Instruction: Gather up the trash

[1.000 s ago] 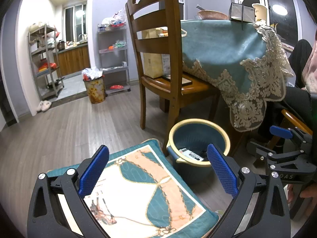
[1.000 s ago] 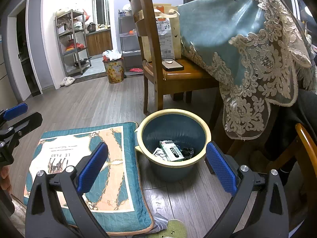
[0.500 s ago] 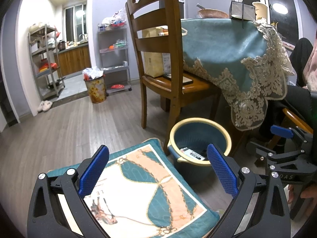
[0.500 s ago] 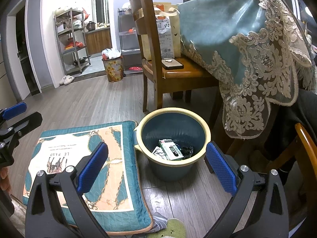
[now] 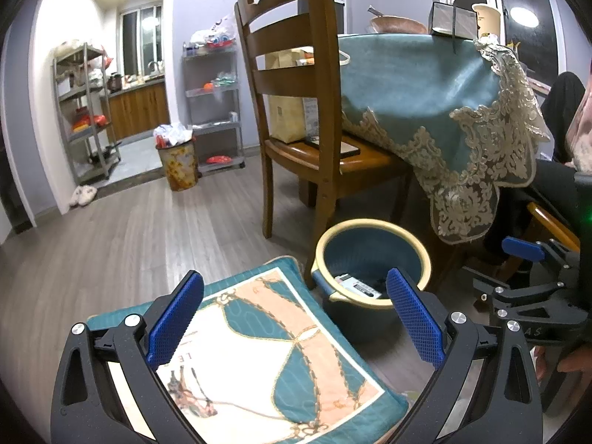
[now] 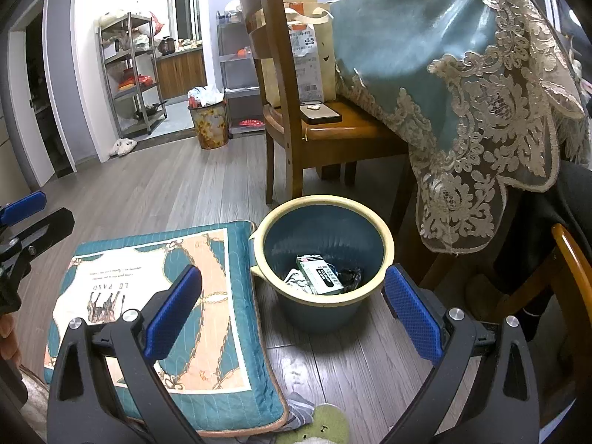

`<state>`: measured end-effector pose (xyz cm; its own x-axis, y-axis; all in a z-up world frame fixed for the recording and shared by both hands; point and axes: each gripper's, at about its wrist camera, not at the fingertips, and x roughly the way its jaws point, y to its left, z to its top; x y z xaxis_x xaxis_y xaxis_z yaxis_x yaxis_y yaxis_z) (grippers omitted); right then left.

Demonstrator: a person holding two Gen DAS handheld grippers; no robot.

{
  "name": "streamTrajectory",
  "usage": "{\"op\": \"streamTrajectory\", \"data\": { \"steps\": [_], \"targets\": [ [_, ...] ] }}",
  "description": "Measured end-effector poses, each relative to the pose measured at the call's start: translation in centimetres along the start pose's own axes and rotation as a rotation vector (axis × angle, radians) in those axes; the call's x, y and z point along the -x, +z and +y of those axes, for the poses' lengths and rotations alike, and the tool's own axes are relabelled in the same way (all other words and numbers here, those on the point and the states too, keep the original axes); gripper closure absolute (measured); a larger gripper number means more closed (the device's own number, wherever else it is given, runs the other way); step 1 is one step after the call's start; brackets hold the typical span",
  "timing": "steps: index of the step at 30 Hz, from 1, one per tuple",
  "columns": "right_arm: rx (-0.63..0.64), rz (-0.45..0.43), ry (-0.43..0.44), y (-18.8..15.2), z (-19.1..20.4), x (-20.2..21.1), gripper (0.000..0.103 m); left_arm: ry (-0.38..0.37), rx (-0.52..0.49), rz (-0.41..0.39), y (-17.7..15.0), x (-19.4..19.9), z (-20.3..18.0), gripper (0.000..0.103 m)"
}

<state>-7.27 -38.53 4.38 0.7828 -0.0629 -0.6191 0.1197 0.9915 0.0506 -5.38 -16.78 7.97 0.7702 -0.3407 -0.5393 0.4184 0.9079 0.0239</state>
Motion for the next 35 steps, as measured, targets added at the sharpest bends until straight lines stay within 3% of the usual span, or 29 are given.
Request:
{"op": "streamTrajectory", "data": {
  "steps": [24,35],
  "targets": [
    [-0.011,0.004,-0.003,0.10,-0.11,0.07,0.006,0.008,-0.017,-0.016,0.04,0.25,-0.06,0.005],
    [0.000,0.015,-0.005,0.11,0.03,-0.13,0.006,0.000,0.010,0.029,0.19,-0.30,0.35,0.005]
  ]
}}
